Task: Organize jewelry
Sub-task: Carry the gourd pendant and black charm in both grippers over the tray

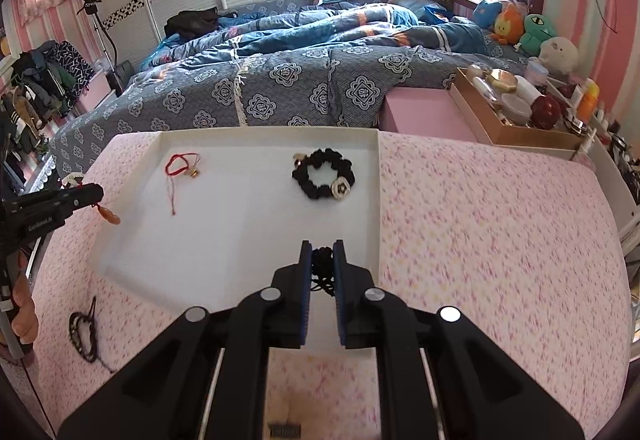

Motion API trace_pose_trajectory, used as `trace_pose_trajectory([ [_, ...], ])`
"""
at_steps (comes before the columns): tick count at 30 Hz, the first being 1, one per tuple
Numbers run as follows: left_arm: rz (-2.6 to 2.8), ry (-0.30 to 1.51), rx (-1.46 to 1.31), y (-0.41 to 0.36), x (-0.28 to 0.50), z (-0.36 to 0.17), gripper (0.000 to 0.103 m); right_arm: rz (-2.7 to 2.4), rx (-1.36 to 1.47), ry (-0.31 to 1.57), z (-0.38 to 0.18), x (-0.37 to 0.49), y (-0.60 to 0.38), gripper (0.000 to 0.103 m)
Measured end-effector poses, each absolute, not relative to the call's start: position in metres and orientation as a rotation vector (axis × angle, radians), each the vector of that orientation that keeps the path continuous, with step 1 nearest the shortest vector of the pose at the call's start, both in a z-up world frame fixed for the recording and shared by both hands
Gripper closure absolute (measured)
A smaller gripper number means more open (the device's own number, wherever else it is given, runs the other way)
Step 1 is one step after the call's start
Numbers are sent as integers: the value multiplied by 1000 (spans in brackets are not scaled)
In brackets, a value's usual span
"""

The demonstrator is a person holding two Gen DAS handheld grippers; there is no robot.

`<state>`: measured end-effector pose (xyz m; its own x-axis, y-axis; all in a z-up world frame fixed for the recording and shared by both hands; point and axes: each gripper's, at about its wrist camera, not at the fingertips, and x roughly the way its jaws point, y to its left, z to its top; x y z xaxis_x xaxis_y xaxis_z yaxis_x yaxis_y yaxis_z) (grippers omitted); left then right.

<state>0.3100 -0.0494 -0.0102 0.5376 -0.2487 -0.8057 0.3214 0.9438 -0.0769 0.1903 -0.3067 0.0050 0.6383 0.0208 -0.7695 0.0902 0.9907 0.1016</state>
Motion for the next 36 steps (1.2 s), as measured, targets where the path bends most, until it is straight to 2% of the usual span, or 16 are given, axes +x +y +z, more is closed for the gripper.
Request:
trace_pose_trajectory([
  [12,-288,984,101,-74,360,-46,93,-76,149,911,-28,255,-315,93],
  [29,-220,1041,119,-72,392,-81,91,-93,139,988,-65,276,-311,92],
  [31,-223,1037,122,-74,390,-80,85,-86,141,995,-67,277,-310,91],
  [33,-216,1023,125,-74,388,-78,74,-70,148,1005,-70,279,-311,91],
  [34,-217,1021,125,-75,387,-77,73,-72,150,1010,-72,279,-311,90],
  [36,-221,1016,121,-75,384,-74,61,-72,151,1010,-72,278,-311,76],
])
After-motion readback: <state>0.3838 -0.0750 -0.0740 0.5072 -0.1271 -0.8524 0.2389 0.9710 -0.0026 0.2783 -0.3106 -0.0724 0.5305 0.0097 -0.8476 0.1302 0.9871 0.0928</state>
